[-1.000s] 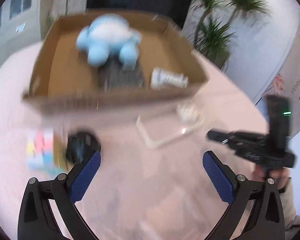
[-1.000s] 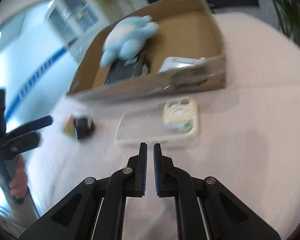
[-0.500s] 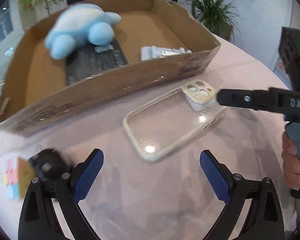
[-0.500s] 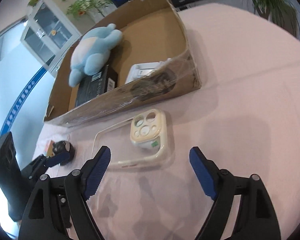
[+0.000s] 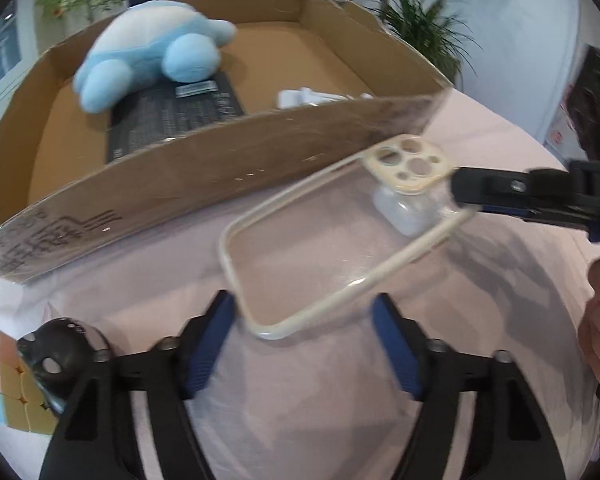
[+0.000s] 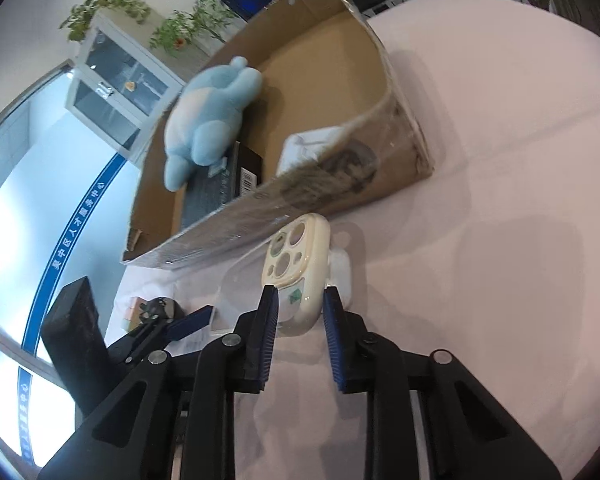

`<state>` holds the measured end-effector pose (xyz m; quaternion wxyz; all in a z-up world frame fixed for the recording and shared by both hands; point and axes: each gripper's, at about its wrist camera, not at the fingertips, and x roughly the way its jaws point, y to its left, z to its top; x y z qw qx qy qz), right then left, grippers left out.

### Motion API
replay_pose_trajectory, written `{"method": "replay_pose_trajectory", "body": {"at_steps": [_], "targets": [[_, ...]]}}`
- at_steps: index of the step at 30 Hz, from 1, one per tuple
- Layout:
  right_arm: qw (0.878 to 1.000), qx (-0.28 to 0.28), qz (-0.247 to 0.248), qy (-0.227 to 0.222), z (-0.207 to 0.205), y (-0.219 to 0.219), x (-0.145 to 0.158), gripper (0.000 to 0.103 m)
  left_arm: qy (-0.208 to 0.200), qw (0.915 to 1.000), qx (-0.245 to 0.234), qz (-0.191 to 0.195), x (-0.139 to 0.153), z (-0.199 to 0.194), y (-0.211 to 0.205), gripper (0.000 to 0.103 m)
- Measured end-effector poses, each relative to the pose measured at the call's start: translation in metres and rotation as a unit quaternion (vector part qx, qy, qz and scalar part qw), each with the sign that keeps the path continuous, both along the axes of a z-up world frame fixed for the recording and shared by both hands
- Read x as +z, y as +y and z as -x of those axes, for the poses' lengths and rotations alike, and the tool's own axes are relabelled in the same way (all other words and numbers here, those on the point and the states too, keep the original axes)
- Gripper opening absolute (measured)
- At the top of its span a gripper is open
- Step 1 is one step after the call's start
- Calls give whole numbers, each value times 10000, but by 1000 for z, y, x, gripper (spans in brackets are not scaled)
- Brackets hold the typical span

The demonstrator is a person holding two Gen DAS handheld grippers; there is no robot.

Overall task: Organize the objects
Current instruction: 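Grasp the clear phone case rim with the right tool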

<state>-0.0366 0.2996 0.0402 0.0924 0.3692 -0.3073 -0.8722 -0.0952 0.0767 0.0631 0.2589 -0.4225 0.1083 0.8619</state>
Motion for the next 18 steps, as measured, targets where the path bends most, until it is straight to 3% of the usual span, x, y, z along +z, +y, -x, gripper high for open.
{"method": "replay_pose_trajectory", "body": {"at_steps": [3, 5, 6, 7, 8, 14, 18], "targets": [[9994, 268, 73, 204, -4, -7, 6, 21, 6, 9999, 128, -82, 1, 1, -8, 54], [9964, 683, 395, 299, -4, -13, 7, 21, 26, 9998, 153, -115, 2, 0, -11, 40], [9948, 842, 462, 331, -5, -18, 8, 21, 46, 9998, 168, -102, 2, 0, -8, 26], [9944, 938, 317, 379, -6, -26, 10, 21, 66, 9998, 181, -90, 3, -2, -9, 12], [9942, 988, 117, 396, -6, -33, 12, 21, 65, 9998, 167, -103, 4, -5, -10, 5], [9961, 855, -160, 119, 1, -42, 4, 21, 76, 9998, 128, -92, -1, -2, -3, 3], [9977, 634, -218, 53, 1, -33, 2, 33, 40, 9998, 152, -141, 0, -4, -5, 3]]}}
